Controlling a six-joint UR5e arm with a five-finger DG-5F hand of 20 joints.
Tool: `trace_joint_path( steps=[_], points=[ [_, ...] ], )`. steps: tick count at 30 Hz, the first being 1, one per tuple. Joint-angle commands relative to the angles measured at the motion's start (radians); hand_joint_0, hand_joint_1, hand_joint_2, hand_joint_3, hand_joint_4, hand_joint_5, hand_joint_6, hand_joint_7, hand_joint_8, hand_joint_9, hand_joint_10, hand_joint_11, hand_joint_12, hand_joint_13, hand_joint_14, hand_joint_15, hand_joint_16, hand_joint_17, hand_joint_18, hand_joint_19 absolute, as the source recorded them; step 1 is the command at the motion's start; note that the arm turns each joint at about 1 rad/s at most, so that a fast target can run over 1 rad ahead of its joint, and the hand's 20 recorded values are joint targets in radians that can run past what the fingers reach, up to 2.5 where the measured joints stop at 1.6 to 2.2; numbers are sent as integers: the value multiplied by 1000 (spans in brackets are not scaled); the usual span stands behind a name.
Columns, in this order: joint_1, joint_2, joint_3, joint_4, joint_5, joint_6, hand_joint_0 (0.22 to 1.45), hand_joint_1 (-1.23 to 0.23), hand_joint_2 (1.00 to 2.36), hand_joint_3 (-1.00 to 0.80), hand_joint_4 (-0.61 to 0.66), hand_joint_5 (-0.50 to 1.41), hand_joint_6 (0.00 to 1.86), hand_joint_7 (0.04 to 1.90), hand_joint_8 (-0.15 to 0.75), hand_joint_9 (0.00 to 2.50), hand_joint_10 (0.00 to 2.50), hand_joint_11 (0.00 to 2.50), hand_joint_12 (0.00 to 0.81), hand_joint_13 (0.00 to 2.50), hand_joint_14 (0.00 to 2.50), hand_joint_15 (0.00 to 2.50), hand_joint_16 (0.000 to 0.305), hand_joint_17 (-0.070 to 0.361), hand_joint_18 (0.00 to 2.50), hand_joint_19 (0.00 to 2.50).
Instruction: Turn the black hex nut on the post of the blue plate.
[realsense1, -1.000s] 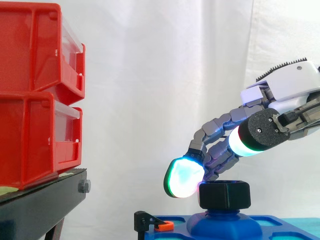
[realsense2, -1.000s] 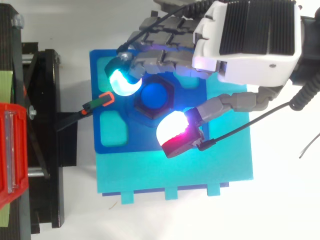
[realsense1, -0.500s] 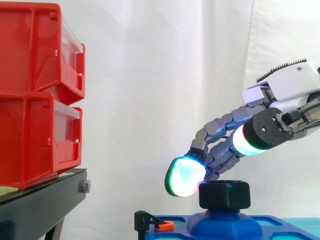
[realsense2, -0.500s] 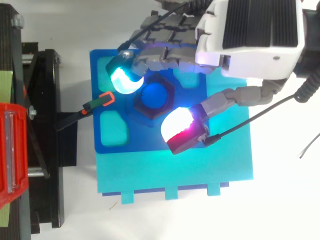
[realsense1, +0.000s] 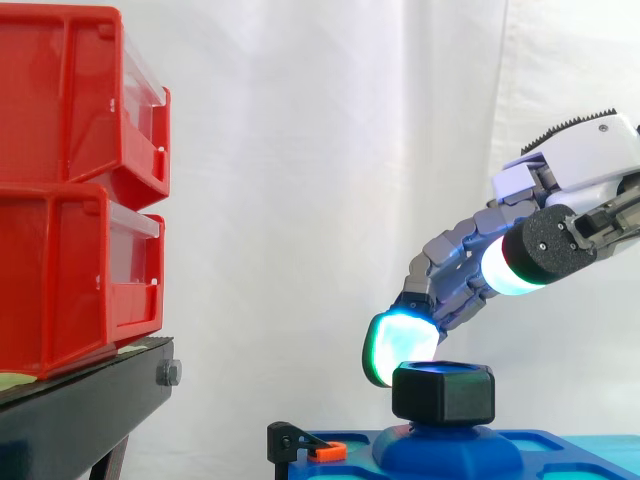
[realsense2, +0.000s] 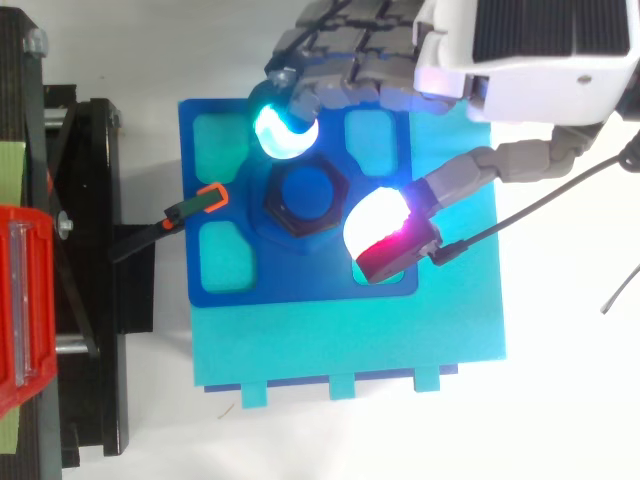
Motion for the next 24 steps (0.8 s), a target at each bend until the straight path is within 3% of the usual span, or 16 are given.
trace_joint_path(
  steps=[1, 10, 12, 17, 20, 24],
  points=[
    [-7, 11, 0, 0, -8, -7, 467, -314, 1000, -500, 163, -210, 502, 761, 242, 302, 0, 4, 360, 185, 0, 3, 57, 128, 0, 0],
    [-2, 19, 31, 3, -7, -6, 466, -315, 1000, -500, 161, -211, 502, 757, 242, 301, 1, 0, 360, 185, 0, 7, 57, 128, 0, 0],
    [-1, 17, 31, 21, -7, -6, 466, -316, 1000, -500, 158, -211, 502, 757, 242, 302, 0, 0, 359, 186, 0, 8, 57, 128, 0, 0],
    [15, 11, 25, 155, -1, -7, 466, -316, 1000, -500, 160, -211, 502, 759, 242, 301, 1, 0, 359, 187, 0, 7, 57, 127, 0, 0],
    [22, 10, 25, 164, 8, -7, 466, -316, 1000, -500, 160, -211, 502, 760, 242, 301, 0, 0, 359, 186, 0, 7, 57, 127, 0, 0],
    [38, -3, 25, 167, 45, -7, 466, -316, 1000, -500, 160, -211, 502, 761, 241, 300, 0, 2, 359, 186, 0, 5, 57, 127, 0, 0]
  ],
)
